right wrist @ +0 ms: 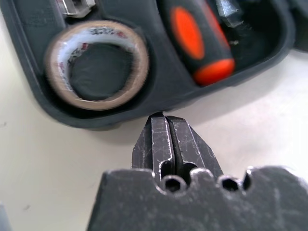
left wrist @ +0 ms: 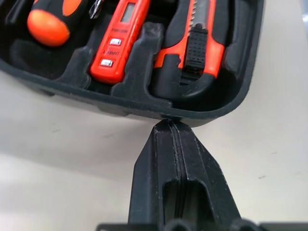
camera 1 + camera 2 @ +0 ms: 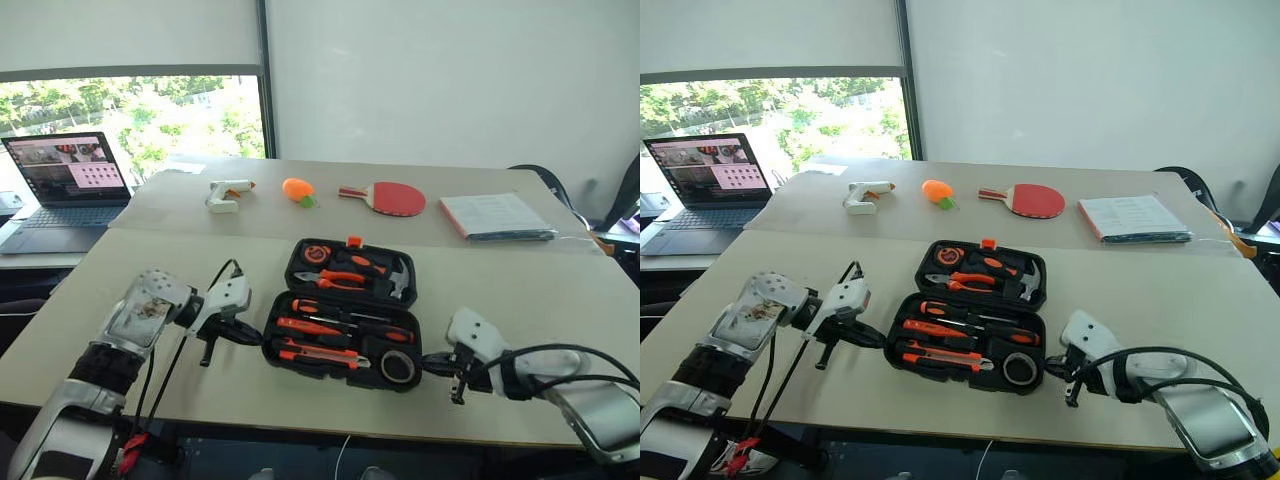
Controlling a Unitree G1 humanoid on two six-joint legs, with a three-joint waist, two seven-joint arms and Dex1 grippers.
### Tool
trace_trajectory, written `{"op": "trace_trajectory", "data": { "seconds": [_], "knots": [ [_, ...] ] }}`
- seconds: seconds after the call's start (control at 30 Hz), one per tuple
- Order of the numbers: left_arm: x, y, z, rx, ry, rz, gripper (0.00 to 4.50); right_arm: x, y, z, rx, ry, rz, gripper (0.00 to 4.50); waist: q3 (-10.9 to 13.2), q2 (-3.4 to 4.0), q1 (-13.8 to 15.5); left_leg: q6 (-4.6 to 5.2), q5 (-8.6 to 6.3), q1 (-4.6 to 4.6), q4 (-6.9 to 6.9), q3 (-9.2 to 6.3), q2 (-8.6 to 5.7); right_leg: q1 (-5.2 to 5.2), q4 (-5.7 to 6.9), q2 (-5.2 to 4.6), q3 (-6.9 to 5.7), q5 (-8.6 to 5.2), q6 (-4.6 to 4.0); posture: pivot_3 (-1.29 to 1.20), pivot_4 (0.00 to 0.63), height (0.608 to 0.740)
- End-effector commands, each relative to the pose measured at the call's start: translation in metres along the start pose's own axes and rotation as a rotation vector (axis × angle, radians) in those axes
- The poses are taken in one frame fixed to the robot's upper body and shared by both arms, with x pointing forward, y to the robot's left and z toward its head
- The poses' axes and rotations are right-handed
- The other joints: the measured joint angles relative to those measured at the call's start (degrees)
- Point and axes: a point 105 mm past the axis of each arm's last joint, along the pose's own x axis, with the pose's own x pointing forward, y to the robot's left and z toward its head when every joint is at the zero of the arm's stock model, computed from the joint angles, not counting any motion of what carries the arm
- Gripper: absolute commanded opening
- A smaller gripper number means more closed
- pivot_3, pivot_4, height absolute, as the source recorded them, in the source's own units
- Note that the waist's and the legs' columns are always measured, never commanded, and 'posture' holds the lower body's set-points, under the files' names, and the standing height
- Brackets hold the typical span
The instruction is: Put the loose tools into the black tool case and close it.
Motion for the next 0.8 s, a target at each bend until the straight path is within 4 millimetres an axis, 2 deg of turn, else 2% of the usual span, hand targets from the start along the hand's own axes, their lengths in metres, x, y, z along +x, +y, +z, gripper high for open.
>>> {"op": "trace_trajectory", "data": {
  "seconds": [0.03,0.2,0.3,0.47,0.6,0.8],
  "knots": [
    [0.001,-0.002,0.013,0.04,-0.044,0.013,0.02,-0.007,0.001,0.016,-0.081,-0.056,0.001,0.0,0.0,0.0,0.01,0.0,0.0,0.0,0.0,0.02,0.0,-0.01,0.0,0.01,0.0,0.0,0.0,0.0,0.15,0.74],
    [-0.01,0.014,0.002,0.033,0.019,0.098,0.02,-0.007,-0.011,0.01,-0.071,-0.019,-0.046,0.0,0.0,0.0,0.03,0.0,0.0,0.01,0.02,0.04,-0.03,0.0,0.01,0.01,0.0,0.0,0.0,0.0,0.15,0.74],
    [-0.021,0.032,-0.002,0.036,0.057,0.167,0.02,-0.003,-0.023,0.005,-0.063,0.011,-0.085,0.0,0.0,-0.01,0.01,-0.01,0.01,0.03,0.04,0.12,-0.04,0.01,0.02,0.03,-0.01,0.01,-0.01,0.0,0.15,0.74],
    [-0.016,0.05,0.01,0.054,0.02,0.204,0.02,0.004,-0.033,0.007,-0.058,0.006,-0.105,0.0,0.0,0.0,0.03,-0.01,0.01,-0.01,0.02,0.24,-0.04,-0.02,0.0,0.03,-0.01,0.02,-0.03,0.0,0.15,0.74],
    [0.0,0.047,0.02,0.068,-0.024,0.154,0.02,0.01,-0.036,0.015,-0.069,-0.028,-0.1,0.0,0.0,-0.01,0.1,0.0,0.0,-0.04,0.01,0.25,-0.06,-0.03,-0.02,0.0,-0.01,0.01,-0.02,0.0,0.15,0.74],
    [0.01,0.02,0.017,0.062,-0.033,0.033,0.02,0.012,-0.019,0.029,-0.093,-0.091,-0.005,0.0,0.0,0.0,-0.14,0.0,0.0,-0.03,-0.02,0.21,-0.04,-0.04,0.0,0.02,0.0,0.01,-0.02,0.0,0.15,0.74]
  ]
}}
